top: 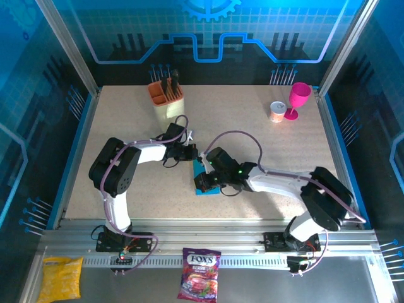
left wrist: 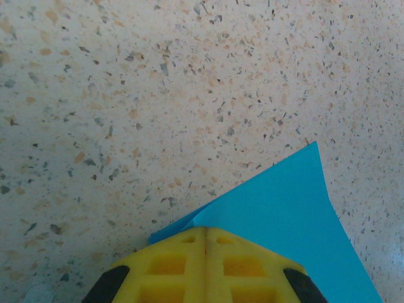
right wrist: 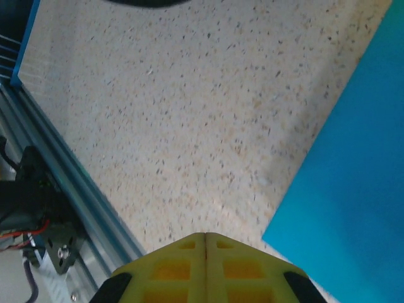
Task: Fold a paper plane with a square sheet of paper (pick it up from the middle)
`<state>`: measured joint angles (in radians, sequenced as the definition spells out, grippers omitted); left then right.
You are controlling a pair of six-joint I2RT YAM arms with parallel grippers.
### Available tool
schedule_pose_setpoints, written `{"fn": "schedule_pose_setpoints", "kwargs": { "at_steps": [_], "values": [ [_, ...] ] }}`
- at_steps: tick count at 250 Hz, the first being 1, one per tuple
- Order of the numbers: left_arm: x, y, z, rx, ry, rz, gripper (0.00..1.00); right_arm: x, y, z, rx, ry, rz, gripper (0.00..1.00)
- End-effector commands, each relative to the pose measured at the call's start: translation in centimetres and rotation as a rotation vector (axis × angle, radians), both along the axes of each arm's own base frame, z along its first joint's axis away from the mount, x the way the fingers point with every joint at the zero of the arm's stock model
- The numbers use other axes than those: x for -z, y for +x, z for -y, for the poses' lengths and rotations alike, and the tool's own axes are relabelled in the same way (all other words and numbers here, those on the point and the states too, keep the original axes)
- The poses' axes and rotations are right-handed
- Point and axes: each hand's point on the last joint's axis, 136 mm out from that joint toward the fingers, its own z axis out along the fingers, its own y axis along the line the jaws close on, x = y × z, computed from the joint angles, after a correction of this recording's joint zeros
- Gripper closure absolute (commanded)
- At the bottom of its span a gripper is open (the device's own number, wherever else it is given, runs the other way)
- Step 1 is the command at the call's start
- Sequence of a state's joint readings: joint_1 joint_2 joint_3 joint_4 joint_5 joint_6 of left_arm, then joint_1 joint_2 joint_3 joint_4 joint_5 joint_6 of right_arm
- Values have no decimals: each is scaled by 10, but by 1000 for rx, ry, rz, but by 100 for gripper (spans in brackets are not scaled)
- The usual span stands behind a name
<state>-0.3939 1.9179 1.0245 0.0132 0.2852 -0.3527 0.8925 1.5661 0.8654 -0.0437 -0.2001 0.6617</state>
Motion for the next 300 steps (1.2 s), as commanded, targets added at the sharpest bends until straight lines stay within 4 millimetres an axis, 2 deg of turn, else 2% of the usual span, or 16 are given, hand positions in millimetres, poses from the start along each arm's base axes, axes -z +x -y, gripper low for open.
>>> {"fn": "schedule_pose_setpoints", "kwargs": {
  "at_steps": [1, 4, 43, 47, 69, 121, 155, 182, 245, 300],
  "values": [
    [23, -12, -10, -13, 58, -64, 100, 31, 3, -3, 1, -39, -59, 100],
    [23, -12, -9, -13, 56, -64, 100, 26, 8, -9, 3, -24, -48, 100],
    [19, -11, -8, -13, 47, -60, 100, 51, 15, -9, 38, -39, -79, 100],
    [17, -10, -7, -13, 44, -59, 100, 60, 11, -2, 44, -55, -94, 100],
    [11, -8, -5, -16, 27, -53, 100, 76, 8, 8, 72, -73, -117, 100],
    [-31, -5, 6, -56, -92, -24, 100, 103, -4, 25, 102, -95, -174, 100],
    [-47, -16, 8, -96, -167, -43, 100, 111, -10, 30, 108, -101, -194, 100],
    [-46, -32, 10, -123, -213, -70, 100, 114, -13, 33, 111, -105, -203, 100],
    [-27, -77, 24, -107, -229, -136, 100, 120, -17, 35, 109, -108, -218, 100],
    [-16, -86, 25, -127, -223, -153, 100, 124, -19, 37, 108, -117, -228, 100]
  ]
}}
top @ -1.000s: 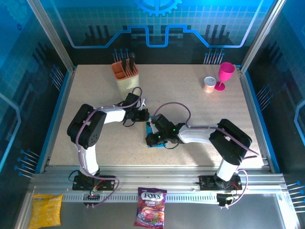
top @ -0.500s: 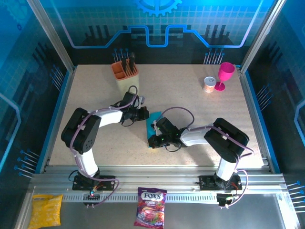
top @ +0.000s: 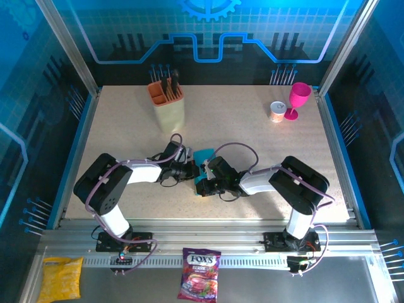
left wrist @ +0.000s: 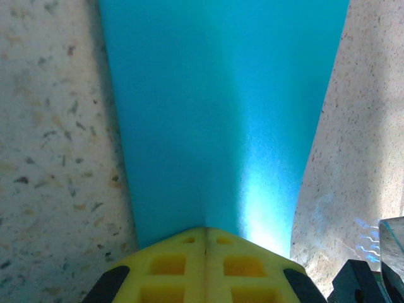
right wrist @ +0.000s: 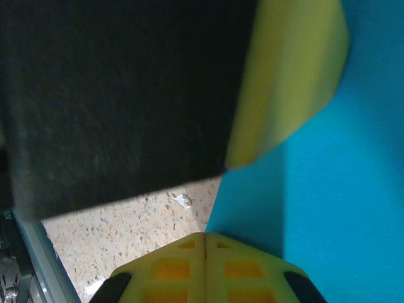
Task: Fold a paper plane with a square sheet of paper (pick it up from the middle)
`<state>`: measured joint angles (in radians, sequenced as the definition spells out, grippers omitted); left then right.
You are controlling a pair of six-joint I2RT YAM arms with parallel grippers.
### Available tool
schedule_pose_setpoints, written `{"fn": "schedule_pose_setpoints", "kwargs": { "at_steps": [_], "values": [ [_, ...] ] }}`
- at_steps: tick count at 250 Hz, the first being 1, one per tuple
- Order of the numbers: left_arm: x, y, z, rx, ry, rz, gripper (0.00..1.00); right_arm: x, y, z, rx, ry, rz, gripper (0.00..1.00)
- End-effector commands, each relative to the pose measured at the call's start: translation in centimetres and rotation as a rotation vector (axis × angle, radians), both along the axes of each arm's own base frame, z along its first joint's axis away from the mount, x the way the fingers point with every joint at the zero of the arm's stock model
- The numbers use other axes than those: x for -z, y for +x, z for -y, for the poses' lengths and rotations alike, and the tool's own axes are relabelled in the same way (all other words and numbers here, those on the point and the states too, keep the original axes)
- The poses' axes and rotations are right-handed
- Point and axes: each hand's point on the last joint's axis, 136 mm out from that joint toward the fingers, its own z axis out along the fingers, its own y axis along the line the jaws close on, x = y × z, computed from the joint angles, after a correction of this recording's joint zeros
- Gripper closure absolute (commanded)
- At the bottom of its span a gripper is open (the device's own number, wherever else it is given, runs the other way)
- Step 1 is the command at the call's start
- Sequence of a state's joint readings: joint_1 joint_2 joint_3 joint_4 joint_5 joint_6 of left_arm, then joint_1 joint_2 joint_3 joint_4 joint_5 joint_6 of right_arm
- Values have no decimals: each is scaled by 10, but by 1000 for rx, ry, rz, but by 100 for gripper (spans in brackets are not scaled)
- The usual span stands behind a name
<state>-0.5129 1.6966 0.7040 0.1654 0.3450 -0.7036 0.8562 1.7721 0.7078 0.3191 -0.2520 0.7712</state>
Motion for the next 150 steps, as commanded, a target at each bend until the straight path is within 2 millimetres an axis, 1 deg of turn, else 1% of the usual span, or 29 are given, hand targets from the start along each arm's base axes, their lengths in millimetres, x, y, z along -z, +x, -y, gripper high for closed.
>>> {"fn": "schedule_pose_setpoints", "kwargs": {
  "at_steps": [1, 43, 113, 150],
  "values": [
    [-11, 5, 5, -25, -42, 27, 100, 48, -24, 33, 19, -155, -128, 100],
    [-1, 7, 3, -42, -8, 7, 100, 50, -25, 35, 22, -169, -139, 100],
    [18, 14, -12, -93, 115, -36, 100, 58, -34, 43, 17, -227, -170, 100],
    [23, 19, -15, -102, 155, -43, 100, 63, -38, 47, 8, -262, -179, 100]
  ]
}}
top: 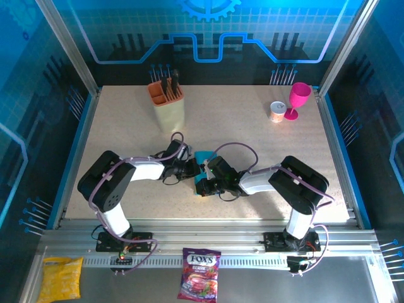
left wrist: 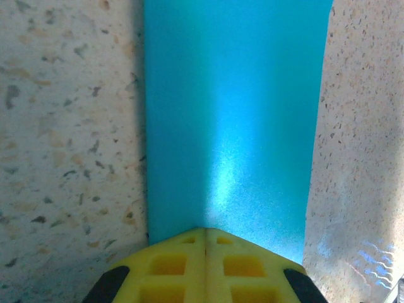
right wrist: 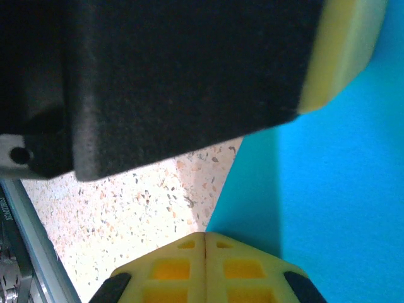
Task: Fold a paper plane with a square sheet of paper (pick it up from the middle)
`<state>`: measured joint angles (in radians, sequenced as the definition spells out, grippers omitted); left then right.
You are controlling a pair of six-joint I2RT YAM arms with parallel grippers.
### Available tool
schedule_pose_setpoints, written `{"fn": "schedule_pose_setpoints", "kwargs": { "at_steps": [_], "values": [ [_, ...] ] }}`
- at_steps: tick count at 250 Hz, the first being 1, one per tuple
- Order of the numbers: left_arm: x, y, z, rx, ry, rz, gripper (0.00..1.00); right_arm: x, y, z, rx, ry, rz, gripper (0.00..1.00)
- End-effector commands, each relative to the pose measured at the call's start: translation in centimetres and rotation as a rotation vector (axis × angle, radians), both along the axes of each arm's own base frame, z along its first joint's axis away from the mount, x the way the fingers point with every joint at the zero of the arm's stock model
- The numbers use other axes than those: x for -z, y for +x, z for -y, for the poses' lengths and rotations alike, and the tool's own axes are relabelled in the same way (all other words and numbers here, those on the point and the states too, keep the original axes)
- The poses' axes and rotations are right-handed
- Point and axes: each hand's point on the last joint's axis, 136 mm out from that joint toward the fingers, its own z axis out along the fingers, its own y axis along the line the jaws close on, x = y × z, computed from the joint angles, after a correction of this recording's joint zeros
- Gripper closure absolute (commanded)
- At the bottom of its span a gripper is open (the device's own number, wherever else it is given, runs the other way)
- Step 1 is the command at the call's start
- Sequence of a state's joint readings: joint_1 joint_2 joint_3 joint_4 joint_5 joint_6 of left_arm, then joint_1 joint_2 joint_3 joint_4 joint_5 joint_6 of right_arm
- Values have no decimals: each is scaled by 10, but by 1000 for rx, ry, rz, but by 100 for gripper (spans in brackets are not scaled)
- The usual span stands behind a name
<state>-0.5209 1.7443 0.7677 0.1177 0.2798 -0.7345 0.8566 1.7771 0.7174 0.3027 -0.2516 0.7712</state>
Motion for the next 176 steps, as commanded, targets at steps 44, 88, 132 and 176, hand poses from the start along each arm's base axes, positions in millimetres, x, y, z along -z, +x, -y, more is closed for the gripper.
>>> {"fn": "schedule_pose_setpoints", "kwargs": {
  "at_steps": [44, 88, 132, 176],
  "values": [
    [13, 17, -20, -75, 147, -10, 100, 67, -43, 51, -10, -298, -178, 100],
    [6, 35, -19, -82, 151, 10, 100, 74, -49, 57, -18, -326, -194, 100],
    [2, 53, -19, -87, 152, 26, 100, 81, -54, 61, -23, -343, -207, 100],
    [3, 70, -21, -87, 168, 33, 100, 83, -58, 62, -29, -345, -210, 100]
  ]
}}
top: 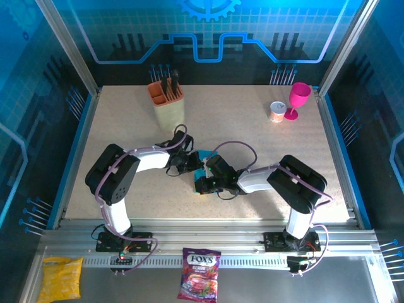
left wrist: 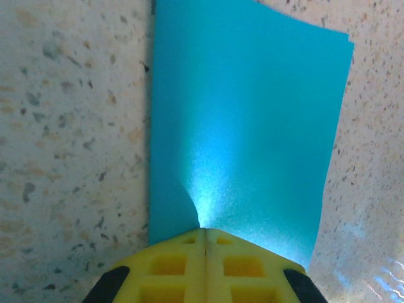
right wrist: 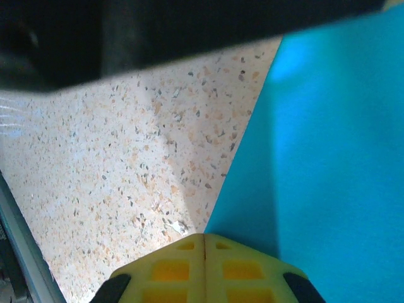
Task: Fold a paper plane with a square sheet of paper (pick it up from the middle)
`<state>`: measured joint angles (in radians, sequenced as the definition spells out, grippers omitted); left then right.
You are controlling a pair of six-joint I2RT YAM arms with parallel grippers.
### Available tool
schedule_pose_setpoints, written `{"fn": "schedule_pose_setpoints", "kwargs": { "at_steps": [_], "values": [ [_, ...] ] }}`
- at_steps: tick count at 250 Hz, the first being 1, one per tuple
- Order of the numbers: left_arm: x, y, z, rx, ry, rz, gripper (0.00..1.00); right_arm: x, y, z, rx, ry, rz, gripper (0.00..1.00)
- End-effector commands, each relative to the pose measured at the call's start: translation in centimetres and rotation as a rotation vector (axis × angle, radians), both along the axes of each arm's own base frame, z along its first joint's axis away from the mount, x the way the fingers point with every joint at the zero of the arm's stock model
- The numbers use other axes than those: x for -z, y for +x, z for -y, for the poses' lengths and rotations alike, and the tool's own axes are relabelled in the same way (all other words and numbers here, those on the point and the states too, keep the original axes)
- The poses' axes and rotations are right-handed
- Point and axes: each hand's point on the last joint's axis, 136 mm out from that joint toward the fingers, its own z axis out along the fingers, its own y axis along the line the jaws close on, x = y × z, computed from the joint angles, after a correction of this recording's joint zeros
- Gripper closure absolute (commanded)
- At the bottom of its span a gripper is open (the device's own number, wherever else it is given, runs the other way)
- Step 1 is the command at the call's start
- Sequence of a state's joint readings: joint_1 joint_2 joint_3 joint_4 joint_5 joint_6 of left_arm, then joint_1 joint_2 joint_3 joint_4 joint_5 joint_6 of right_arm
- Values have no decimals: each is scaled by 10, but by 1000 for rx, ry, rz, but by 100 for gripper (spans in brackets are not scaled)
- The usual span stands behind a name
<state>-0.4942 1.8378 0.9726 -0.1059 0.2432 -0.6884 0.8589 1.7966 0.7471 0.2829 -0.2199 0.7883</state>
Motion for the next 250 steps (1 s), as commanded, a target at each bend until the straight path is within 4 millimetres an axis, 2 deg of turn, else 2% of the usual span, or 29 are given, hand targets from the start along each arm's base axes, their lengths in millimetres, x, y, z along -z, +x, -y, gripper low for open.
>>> {"fn": "schedule_pose_setpoints", "kwargs": {
  "at_steps": [1, 88, 250],
  "values": [
    [3, 43, -17, -71, 76, 96, 100, 81, -65, 64, -57, -323, -216, 100],
    [6, 67, -26, -93, 93, 107, 100, 86, -72, 66, -63, -340, -224, 100],
    [10, 120, -62, -165, 155, 139, 100, 87, -77, 69, -56, -346, -225, 100]
  ]
}}
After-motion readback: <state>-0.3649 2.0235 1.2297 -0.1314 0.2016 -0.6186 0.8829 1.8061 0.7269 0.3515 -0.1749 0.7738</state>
